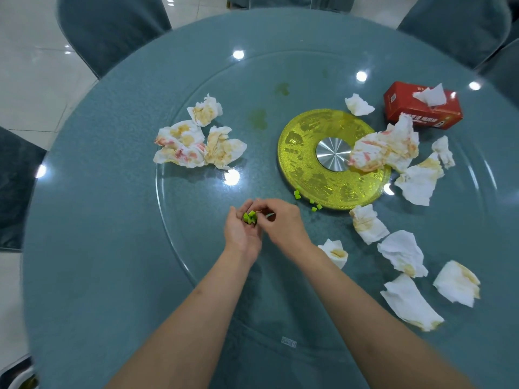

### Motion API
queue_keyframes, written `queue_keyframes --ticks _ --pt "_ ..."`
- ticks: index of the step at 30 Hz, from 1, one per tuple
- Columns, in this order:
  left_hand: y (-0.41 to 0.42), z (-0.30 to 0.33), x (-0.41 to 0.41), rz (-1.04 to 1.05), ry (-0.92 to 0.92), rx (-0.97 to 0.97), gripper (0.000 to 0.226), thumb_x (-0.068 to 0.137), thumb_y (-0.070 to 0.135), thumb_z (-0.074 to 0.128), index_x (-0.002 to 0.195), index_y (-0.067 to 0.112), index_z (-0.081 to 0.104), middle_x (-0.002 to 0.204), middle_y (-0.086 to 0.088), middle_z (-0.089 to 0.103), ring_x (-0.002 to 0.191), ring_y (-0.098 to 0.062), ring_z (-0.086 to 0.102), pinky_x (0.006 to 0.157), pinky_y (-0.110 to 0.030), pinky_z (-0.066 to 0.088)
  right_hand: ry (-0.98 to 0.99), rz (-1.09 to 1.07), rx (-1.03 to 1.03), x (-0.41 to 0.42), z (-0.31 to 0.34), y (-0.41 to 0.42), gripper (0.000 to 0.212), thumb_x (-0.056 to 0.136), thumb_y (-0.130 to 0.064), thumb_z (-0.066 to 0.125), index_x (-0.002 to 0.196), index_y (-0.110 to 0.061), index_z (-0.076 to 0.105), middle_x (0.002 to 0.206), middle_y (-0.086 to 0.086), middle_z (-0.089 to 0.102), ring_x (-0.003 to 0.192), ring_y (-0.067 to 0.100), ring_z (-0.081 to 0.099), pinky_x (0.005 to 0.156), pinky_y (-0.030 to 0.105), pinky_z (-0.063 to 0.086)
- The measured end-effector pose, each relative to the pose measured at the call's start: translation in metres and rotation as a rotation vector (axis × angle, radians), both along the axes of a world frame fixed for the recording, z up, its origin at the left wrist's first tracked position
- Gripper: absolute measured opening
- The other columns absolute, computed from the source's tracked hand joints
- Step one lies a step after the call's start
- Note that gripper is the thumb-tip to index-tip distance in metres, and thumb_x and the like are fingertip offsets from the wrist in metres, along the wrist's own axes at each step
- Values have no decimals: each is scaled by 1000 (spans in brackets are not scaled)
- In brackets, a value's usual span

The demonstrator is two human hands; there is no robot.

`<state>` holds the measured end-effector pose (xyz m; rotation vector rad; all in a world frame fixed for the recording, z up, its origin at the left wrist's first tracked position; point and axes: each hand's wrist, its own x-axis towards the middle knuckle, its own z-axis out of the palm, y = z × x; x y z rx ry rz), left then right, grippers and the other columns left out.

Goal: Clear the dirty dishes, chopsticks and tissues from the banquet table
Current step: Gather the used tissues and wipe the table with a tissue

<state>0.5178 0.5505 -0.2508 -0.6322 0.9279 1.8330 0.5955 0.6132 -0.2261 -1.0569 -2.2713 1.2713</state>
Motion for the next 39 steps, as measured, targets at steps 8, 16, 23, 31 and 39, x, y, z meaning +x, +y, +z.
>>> queue_keyframes --ticks 8,16,23,31,39 --pt "3 9 5 28 -23 47 55 113 36 26 133 -7 54 129 -25 64 110 -31 68 99 -35 55 -160 -230 143 25 -12 48 17 90 -5 67 104 -8 76 100 9 71 93 24 66 88 35 52" --pt "7 11 12 20 -35 33 55 113 36 27 131 -7 56 129 -25 65 114 -32 67 93 -34 56 -365 -193 281 23 -22 77 14 92 -18 72 98 -5 74 100 12 62 92 29 58 83 40 48" --pt "5 9 13 21 -38 19 55 113 35 27 132 -8 55 129 -26 65 117 -34 66 105 -37 51 -361 -215 277 14 -18 76 39 91 -18 76 125 -4 64 117 14 55 100 29 57 91 40 48" --pt "7 10 15 35 -50 24 56 113 36 27 133 -8 54 129 -27 65 115 -34 67 98 -36 54 -484 -170 261 9 -22 80 21 93 -17 70 111 -6 74 110 17 64 101 33 61 86 37 45" --pt "3 10 17 27 -47 32 56 113 36 27 135 -9 53 128 -27 65 117 -34 66 97 -36 55 -534 -163 275 9 -18 74 17 84 -16 69 100 -11 69 103 10 63 91 30 61 77 35 44"
